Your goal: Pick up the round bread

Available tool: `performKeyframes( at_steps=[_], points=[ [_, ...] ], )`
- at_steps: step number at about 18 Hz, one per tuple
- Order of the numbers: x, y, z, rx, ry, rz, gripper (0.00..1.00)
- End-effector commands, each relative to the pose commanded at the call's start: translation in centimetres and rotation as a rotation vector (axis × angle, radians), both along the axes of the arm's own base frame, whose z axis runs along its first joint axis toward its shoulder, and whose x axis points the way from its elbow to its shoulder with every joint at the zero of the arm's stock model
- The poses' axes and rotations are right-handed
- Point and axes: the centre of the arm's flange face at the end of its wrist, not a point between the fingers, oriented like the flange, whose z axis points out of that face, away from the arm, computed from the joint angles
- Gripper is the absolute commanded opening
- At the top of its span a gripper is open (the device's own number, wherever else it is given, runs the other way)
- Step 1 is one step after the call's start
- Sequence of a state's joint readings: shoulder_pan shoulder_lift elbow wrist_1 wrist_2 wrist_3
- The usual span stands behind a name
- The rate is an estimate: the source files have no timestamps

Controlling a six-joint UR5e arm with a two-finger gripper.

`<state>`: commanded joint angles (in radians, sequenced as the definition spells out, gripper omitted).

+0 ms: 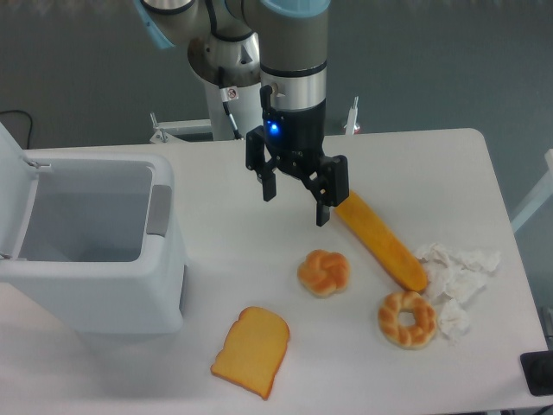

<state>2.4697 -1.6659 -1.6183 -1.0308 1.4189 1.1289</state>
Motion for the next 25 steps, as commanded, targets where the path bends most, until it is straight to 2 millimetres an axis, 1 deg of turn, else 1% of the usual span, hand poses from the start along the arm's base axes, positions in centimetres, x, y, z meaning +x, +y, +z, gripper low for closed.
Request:
performKeyframes(
  at_steps=[2,3,6,9,10,11,14,16,18,20,21,24,25],
  points=[
    [-0.1,0.4,-0.5,-0.001,-0.011,-0.005,1.0],
    [-0.3,0.7,-1.2,0.003,-0.028,-0.01,1.0],
    [-0.5,0.9,-1.4,0.035,-0.066,-0.009,1.0],
    [-0.9,1.0,-2.3,0.026,-0.083,-0.006,1.0],
    [-1.5,1.0,-3.0,0.02,-0.093,0.003,1.0],
    [-2.0,0.8,-3.2,0.018,-0.097,0.009,1.0],
    [-2.3,0.4,-4.1,-0.001,-0.123,0.029,1.0],
    [-3.1,-0.3,-4.6,-0.014,-0.154,0.07,1.0],
    [-3.3,-0.5,-4.9,-0.021,-0.166,0.078,1.0],
    [-4.2,-0.6,-6.2,-0.03,-0.191,0.106,1.0],
    [-4.6,-0.9,-6.3,-0.027,-0.198,0.13,1.0],
    [-5.4,-0.7,-7.4,0.013,-0.277,0.193,1.0],
    [-5.8,-0.9,-7.5,0.031,-0.296,0.2,1.0]
  ],
)
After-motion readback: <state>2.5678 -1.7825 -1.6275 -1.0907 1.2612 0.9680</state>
